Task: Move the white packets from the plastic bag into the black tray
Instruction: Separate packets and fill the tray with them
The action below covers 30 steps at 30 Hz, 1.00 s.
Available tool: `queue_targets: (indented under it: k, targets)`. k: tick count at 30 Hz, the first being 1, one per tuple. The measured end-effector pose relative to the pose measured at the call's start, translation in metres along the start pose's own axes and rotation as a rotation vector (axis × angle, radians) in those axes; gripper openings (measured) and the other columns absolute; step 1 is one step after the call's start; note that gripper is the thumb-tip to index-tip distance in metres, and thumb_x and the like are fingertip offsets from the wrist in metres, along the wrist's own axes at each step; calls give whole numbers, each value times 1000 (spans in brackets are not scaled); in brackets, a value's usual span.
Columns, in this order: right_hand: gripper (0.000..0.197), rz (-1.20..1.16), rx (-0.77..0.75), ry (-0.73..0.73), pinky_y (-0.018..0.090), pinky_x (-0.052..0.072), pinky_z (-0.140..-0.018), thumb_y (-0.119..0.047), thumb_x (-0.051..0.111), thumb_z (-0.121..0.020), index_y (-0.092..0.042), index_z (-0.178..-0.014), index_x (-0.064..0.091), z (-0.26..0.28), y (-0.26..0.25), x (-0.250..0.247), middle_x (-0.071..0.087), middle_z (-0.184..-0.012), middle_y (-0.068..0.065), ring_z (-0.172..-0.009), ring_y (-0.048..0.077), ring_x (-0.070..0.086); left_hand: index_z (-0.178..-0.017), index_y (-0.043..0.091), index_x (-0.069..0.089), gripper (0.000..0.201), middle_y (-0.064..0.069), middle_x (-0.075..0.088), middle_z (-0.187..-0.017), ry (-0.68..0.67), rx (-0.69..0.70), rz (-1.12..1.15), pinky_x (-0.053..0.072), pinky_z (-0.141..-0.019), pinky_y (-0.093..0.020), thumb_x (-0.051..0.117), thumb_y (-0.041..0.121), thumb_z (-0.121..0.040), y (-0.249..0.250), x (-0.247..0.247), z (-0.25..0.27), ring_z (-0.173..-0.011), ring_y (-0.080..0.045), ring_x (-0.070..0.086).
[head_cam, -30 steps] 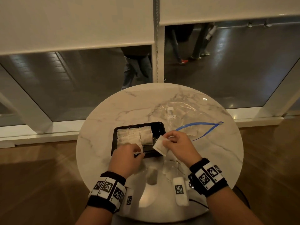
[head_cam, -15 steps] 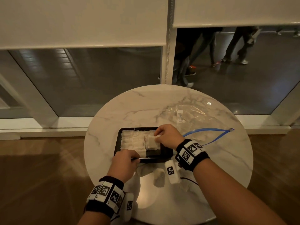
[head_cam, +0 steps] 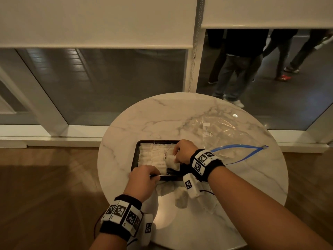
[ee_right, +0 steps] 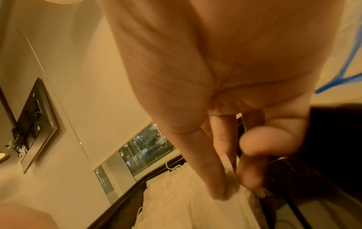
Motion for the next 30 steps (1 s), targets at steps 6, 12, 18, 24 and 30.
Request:
queue_targets:
  k: [6,12,18,24,30]
  targets:
    - [24,33,-12,0,30,58,-83,-2,74,-84,-12,-105,76,-3,-3,2,65,-91,4,-85,20,61,-99,33,78,12,14,75,-93,6,14,-18,52,-94,-35,72,28,-90,-1,-1,0,-95,-7,66]
    - [19,18,-22,41,32,58,-89,-3,75,-84,-12,-101,77,-6,-6,2,72,-108,9,-101,24,68,-100,33,78,13,14,75,-95,-5,8,-24,51,-96,-37,72,29,-90,-1,-1,0,-96,-7,66]
    - [15,2,-25,39,23,53,-82,-6,73,-87,-15,-97,80,-11,-8,4,73,-106,6,-100,21,67,-101,33,79,13,13,75,-97,-17,-12,-21,52,-97,-36,73,29,-90,0,-1,-1,-98,-8,66]
    - [12,-80,-29,66,26,57,-85,-12,81,-81,-16,-92,79,-19,-8,6,73,-95,2,-89,15,66,-101,30,80,14,12,75,-99,-5,-2,8,51,-98,-31,73,23,-90,2,-2,0,-97,-6,65]
    - [20,-234,-10,120,38,63,-76,-6,82,-78,-15,-94,75,-20,2,-6,70,-96,8,-80,22,72,-100,30,80,14,12,75,-99,-6,2,1,50,-97,-30,74,24,-89,1,-3,0,-95,-6,65]
Point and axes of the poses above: each hand's wrist, its own z-axis away from the middle knuckle, its own x-axis out of the palm, y = z × x, the point moved 5 cm from there along -z, towards the middle knuckle
